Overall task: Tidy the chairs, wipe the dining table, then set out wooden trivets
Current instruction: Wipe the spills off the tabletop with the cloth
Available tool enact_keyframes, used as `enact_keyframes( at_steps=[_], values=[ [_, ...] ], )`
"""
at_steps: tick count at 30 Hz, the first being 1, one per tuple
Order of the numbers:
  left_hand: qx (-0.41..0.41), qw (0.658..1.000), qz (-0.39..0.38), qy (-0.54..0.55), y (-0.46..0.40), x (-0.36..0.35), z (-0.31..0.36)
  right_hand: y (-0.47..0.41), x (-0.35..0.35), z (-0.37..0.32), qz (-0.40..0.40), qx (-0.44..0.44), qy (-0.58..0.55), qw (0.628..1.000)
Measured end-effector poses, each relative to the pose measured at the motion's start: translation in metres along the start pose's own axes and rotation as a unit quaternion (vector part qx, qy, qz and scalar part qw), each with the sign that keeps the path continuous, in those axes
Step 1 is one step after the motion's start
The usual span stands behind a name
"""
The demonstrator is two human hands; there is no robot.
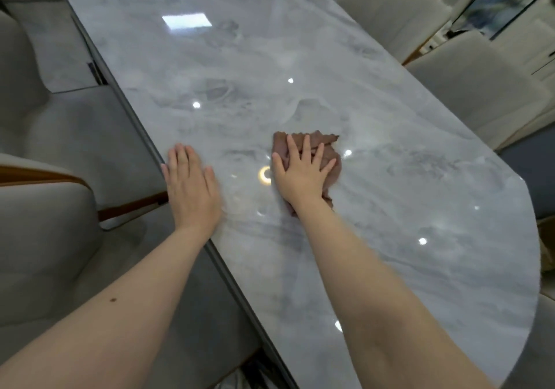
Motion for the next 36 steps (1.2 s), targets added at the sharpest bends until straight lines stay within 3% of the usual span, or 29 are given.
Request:
enact_keyframes(
  at_steps=[8, 13, 20, 22, 26, 29, 30, 32, 34, 36],
  values=[
    [-0.004, 0.996, -0.007, 0.089, 0.001, 0.0, -0.001, 0.035, -0.014, -0.078, -0.027, 0.208, 0.047, 0.977],
    [-0.015, 0.987, -0.05, 0.154, 0.0, 0.005, -0.003, 0.103, -0.023, -0.06, -0.03, 0.275, 0.072, 0.958],
    [-0.005, 0.982, -0.106, 0.157, 0.052, 0.005, 0.001, 0.195, -0.03, -0.012, -0.042, 0.315, 0.06, 0.946],
    [-0.005, 0.983, -0.105, 0.149, 0.077, 0.006, 0.008, 0.216, -0.026, 0.003, -0.053, 0.318, -0.006, 0.947],
    [-0.052, 0.989, -0.069, 0.12, 0.123, 0.019, 0.038, 0.243, -0.007, 0.033, -0.083, 0.237, -0.283, 0.926],
    [-0.116, 0.975, -0.12, 0.145, 0.148, 0.019, 0.078, 0.257, 0.016, 0.073, -0.045, 0.053, -0.519, 0.852],
    [-0.12, 0.966, -0.161, 0.163, 0.154, 0.015, 0.09, 0.262, 0.019, 0.084, -0.043, -0.005, -0.58, 0.813],
    [-0.116, 0.94, -0.254, 0.194, 0.17, 0.006, 0.116, 0.271, 0.023, 0.103, -0.058, -0.095, -0.702, 0.703],
    [-0.122, 0.915, -0.325, 0.203, 0.189, 0.0, 0.143, 0.285, 0.033, 0.119, -0.042, -0.171, -0.768, 0.616],
    [-0.143, 0.898, -0.364, 0.2, 0.208, -0.002, 0.169, 0.302, 0.046, 0.133, -0.024, -0.21, -0.797, 0.566]
  ],
)
Point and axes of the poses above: each hand's wrist, its own y-axis away from the middle knuckle, its own x-axis out of the back of the hand, z = x × y, the point moved 5 cm from there along -y, towards the middle knuckle, and after that the axes turned 8 degrees about -z, right-handed, at the moved point
